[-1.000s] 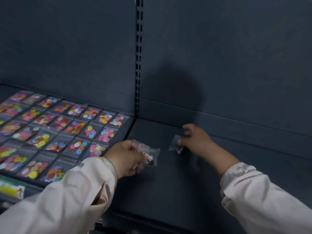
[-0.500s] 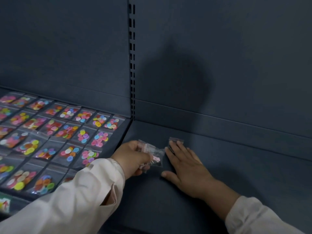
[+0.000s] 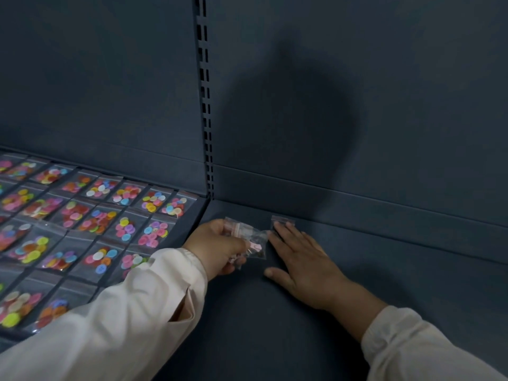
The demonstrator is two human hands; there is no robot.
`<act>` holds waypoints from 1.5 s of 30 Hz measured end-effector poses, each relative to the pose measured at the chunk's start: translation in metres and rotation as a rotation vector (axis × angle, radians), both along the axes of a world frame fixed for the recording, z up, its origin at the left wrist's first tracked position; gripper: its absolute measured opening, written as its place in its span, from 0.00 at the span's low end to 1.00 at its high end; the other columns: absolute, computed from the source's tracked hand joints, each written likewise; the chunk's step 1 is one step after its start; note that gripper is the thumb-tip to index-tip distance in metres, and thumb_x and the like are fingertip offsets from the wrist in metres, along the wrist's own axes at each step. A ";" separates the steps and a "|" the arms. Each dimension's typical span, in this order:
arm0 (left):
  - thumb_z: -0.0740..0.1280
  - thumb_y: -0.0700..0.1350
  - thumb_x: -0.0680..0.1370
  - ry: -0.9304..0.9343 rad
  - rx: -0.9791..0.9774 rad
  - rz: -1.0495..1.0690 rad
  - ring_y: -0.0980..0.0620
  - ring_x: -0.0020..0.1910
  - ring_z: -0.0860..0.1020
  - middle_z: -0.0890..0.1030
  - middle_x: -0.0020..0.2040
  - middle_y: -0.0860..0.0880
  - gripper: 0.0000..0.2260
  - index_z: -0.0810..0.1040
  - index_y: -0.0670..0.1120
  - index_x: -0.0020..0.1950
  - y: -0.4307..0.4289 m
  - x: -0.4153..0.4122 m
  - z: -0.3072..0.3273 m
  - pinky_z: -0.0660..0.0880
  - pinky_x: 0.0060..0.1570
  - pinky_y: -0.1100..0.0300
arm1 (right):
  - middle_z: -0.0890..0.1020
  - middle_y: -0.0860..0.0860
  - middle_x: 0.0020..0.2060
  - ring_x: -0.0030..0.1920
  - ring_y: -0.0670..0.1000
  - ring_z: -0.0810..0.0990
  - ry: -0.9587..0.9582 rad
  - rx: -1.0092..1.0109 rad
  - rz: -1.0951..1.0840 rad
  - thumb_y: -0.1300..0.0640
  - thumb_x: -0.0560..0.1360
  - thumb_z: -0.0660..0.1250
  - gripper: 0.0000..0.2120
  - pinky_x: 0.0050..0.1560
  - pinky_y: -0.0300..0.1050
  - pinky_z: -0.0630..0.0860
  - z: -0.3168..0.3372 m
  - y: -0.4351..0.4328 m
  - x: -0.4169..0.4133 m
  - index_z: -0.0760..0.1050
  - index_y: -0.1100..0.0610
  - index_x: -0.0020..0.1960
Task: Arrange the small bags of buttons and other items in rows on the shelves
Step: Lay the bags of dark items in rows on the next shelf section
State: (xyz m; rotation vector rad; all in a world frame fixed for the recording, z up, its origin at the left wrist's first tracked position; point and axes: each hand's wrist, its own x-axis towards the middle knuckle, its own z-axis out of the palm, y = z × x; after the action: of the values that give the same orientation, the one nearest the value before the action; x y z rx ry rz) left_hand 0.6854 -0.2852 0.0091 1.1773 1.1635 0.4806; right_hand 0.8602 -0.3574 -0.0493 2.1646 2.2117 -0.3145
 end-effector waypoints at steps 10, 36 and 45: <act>0.68 0.34 0.73 -0.042 0.008 0.028 0.51 0.29 0.77 0.79 0.34 0.46 0.07 0.76 0.45 0.43 0.004 0.011 -0.005 0.70 0.25 0.65 | 0.74 0.42 0.60 0.62 0.41 0.70 0.664 0.454 -0.243 0.40 0.75 0.52 0.24 0.64 0.36 0.64 0.013 0.000 -0.007 0.75 0.53 0.61; 0.59 0.31 0.76 -0.107 -0.083 0.068 0.49 0.33 0.77 0.77 0.39 0.42 0.10 0.72 0.45 0.44 -0.010 0.053 -0.010 0.73 0.22 0.67 | 0.75 0.50 0.43 0.41 0.49 0.75 0.341 0.514 -0.513 0.54 0.73 0.69 0.06 0.43 0.42 0.72 0.010 -0.012 0.047 0.75 0.56 0.45; 0.59 0.30 0.76 -0.100 -0.088 0.072 0.48 0.32 0.77 0.76 0.38 0.42 0.10 0.72 0.44 0.43 -0.010 0.051 -0.011 0.73 0.22 0.67 | 0.55 0.50 0.76 0.76 0.50 0.51 0.143 0.241 -0.151 0.55 0.80 0.56 0.23 0.74 0.40 0.47 -0.008 -0.026 0.053 0.59 0.55 0.75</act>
State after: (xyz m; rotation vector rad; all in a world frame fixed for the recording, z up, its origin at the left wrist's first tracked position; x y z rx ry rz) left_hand 0.7365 -0.2957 -0.0017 1.0271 1.1322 0.5315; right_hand 0.9134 -0.3833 -0.0578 2.5163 2.2687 -0.2232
